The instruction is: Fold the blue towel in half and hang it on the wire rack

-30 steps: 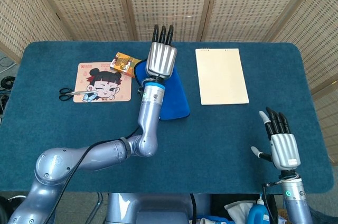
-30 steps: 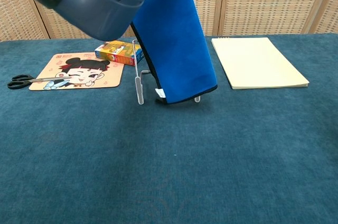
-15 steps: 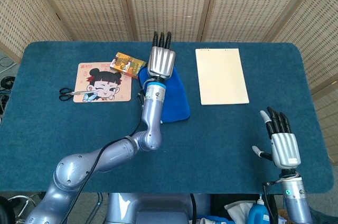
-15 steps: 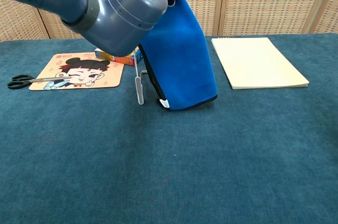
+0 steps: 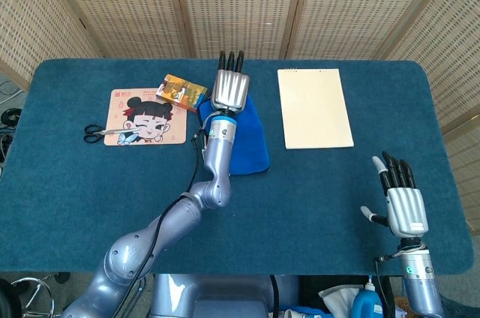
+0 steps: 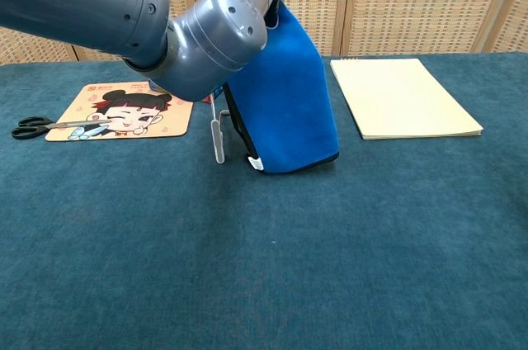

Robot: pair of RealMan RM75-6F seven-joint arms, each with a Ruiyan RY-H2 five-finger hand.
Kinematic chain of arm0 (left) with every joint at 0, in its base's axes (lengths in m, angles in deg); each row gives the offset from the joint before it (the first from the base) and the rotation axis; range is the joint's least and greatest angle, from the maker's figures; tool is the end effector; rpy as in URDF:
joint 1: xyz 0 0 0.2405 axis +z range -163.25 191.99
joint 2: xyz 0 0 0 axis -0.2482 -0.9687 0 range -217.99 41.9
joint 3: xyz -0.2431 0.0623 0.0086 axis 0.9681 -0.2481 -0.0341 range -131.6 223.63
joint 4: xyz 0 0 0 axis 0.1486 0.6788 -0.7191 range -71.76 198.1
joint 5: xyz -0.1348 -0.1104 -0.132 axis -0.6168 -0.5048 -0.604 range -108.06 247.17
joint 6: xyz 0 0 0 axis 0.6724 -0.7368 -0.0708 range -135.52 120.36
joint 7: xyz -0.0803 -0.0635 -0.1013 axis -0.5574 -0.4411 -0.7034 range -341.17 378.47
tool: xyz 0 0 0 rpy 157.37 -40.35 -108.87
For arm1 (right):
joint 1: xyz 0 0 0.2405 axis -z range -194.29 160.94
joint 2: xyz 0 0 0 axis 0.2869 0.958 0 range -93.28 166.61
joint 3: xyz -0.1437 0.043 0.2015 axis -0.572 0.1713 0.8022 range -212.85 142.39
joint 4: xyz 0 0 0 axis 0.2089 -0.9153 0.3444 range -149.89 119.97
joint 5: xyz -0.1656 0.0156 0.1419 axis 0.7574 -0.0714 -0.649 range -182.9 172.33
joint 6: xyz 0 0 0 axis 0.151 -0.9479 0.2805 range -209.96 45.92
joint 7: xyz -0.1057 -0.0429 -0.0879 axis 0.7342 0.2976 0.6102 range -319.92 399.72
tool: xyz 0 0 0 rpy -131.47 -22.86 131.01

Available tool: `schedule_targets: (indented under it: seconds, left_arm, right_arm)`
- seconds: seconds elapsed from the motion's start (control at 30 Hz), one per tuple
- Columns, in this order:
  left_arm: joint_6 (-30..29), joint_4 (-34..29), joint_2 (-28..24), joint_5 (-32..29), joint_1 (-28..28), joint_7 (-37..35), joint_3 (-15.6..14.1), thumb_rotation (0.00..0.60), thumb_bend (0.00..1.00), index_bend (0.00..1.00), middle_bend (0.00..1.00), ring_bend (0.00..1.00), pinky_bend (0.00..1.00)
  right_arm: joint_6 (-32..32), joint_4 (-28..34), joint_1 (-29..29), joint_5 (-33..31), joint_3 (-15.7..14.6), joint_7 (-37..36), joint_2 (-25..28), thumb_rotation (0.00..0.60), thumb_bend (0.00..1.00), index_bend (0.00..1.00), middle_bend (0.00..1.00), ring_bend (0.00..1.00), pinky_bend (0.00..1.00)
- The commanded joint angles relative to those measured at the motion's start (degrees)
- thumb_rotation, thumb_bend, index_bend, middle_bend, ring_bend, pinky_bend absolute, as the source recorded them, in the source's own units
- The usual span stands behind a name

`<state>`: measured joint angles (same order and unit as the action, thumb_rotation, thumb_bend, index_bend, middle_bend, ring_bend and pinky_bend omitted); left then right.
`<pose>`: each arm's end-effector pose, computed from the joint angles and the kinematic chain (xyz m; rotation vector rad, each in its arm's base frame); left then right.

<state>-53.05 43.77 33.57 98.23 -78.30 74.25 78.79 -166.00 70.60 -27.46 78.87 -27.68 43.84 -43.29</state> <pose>0.0762 0.4976 -0.0573 -1.5786 -0.5092 -0.6961 -0.2785 -0.2279 0.0820 1.3455 -0.8989 1.0664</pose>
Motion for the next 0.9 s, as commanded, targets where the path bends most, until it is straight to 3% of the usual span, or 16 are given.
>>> schedule_targets:
  seconds: [0.03,0.43,0.83,0.9]
  left_arm:
    - [1.42,2.37,0.62,2.09,-0.96,-4.04,0.81,0.6,0.57,0.87,0.0,0.0,0.0]
    - [1.82,7.56,-1.28,3.82,-3.09,-7.72,4.62,0.6,0.56,0.87,0.0,0.0,0.0]
    - [5.34,10.41,1.48,4.03,-1.71,-8.29,6.6,0.6,0.55,0.86,0.0,0.0,0.0]
    - [5.98,11.11,2.11,3.76,-1.3,-7.62,7.14,0.6,0.53,0.81,0.0,0.0,0.0]
  right_arm:
    - [0.2,-0.31,-0.07,-0.27,0.05,0.07,-0.17,0.6,0.0,0.0,0.0,0.0,0.0]
    - [1.04,-1.06,-0.41,-0.91,0.02,0.5,-0.7,0.6,0.0,0.0,0.0,0.0,0.0]
    - [1.07,-1.37,-0.39,-1.56,0.28,0.72,-0.82,0.6,0.0,0.0,0.0,0.0,0.0]
    - [1.16,-1.45,-0.43,-1.68,0.33,0.72,-0.85,0.6,0.0,0.0,0.0,0.0,0.0]
